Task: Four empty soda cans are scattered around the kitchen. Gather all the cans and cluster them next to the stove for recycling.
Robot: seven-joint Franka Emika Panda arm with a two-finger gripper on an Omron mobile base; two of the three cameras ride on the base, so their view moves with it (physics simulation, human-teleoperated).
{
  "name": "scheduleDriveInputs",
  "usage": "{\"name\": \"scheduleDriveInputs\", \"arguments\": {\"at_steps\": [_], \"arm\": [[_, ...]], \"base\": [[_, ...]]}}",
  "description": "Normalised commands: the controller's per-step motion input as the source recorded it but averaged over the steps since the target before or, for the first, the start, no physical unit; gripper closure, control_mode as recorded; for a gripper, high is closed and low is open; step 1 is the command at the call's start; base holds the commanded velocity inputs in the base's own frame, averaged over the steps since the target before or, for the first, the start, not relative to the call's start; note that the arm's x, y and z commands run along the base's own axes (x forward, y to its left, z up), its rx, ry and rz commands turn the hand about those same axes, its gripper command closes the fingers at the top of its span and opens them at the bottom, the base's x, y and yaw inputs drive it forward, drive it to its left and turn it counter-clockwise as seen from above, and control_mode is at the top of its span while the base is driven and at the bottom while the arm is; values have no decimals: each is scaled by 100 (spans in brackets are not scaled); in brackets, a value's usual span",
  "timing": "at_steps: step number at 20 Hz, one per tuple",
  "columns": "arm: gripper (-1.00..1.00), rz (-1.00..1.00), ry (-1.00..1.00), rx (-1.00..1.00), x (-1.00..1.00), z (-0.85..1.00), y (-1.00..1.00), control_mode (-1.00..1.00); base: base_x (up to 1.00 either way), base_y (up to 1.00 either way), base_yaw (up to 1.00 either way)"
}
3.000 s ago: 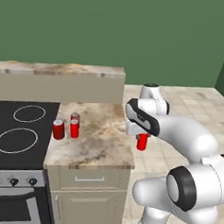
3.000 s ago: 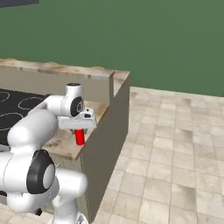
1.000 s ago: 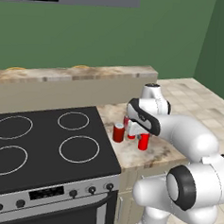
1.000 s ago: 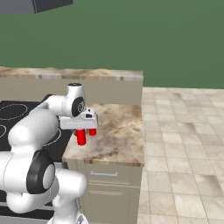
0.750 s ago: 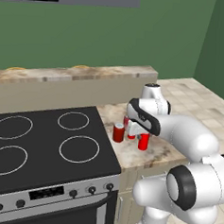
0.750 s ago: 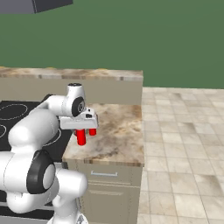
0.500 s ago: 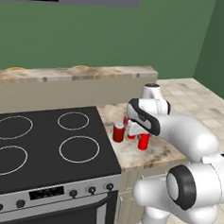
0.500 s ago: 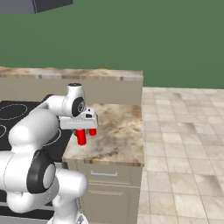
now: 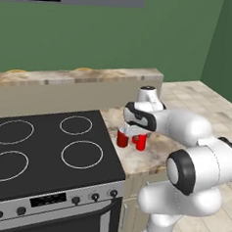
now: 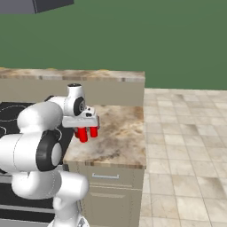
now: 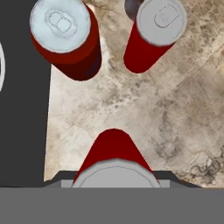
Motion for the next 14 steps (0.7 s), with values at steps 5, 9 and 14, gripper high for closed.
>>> {"name": "scheduleDriveInputs", "arguments": {"at_steps": [5, 9, 14], "arm": [[100, 0, 0, 0, 38, -14, 25, -100], [100, 0, 0, 0, 16, -26, 10, -100], [100, 0, 0, 0, 16, -33, 0, -100]], "base": [[0, 0, 0], [0, 0, 0], [0, 0, 0]]}}
